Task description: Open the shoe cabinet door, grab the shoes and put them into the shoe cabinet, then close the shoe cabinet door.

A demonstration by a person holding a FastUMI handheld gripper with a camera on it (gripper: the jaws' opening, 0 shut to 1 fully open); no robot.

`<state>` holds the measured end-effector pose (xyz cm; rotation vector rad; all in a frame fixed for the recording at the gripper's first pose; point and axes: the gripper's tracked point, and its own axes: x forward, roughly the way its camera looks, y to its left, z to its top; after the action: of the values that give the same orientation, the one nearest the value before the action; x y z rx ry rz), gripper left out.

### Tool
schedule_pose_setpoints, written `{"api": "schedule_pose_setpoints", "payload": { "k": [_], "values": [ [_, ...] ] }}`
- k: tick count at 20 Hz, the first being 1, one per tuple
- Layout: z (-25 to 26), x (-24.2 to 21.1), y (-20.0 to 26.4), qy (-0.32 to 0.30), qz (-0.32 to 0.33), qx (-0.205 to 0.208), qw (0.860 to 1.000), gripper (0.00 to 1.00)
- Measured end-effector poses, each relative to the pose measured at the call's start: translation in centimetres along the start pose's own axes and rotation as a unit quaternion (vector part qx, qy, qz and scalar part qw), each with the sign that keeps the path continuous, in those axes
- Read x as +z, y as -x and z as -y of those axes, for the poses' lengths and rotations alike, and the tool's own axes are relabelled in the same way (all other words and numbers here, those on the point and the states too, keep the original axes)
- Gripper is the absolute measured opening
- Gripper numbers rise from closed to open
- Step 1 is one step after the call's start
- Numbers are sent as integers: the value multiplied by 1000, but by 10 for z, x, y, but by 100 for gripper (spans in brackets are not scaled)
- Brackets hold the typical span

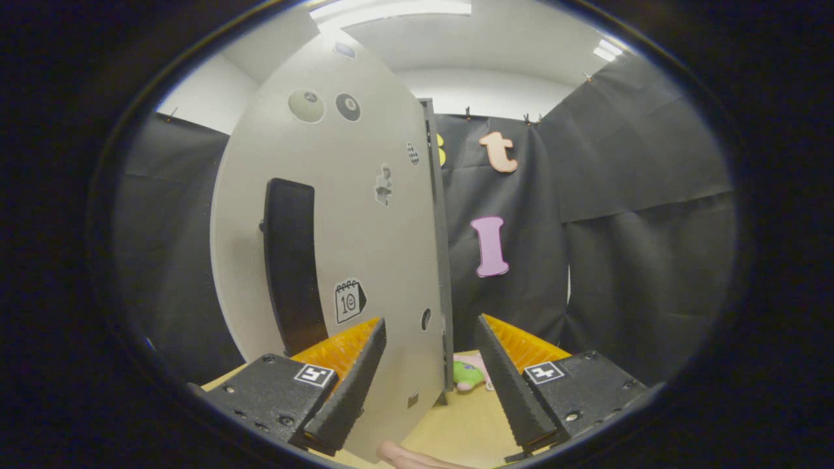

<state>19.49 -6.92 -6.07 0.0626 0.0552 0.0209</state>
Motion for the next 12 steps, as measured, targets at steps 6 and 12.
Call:
{"api": "schedule_pose_setpoints", "payload": {
  "k": [6, 12],
  "values": [
    [-62, -26, -28, -4, -11, 21, 1000, 91],
    [-132, -60, -67, 21, -58, 47, 997, 95]
  ]
}}
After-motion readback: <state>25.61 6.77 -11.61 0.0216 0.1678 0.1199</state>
